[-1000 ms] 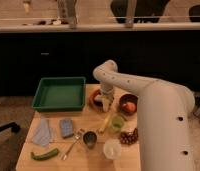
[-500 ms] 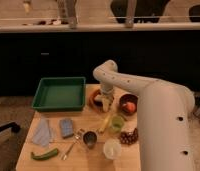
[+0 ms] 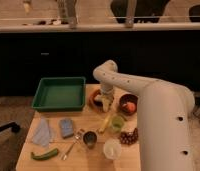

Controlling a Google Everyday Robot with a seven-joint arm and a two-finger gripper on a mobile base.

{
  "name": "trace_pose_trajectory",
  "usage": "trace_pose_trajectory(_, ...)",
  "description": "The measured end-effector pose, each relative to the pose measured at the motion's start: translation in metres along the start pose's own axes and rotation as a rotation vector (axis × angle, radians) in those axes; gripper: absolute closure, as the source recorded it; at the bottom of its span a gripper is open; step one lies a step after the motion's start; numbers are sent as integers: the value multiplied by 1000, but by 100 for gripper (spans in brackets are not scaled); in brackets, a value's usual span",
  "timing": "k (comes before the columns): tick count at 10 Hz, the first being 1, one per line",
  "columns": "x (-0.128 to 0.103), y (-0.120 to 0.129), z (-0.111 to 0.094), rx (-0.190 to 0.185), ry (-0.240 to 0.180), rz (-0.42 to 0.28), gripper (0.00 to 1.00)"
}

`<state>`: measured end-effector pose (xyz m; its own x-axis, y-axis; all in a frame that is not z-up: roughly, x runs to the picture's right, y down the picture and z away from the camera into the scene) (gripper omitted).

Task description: Place eraser in red bowl

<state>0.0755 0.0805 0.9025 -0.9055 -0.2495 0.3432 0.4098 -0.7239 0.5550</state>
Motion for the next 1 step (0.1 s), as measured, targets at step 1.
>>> trace_pose_trajectory(1,0,0,0,0,0,0,20)
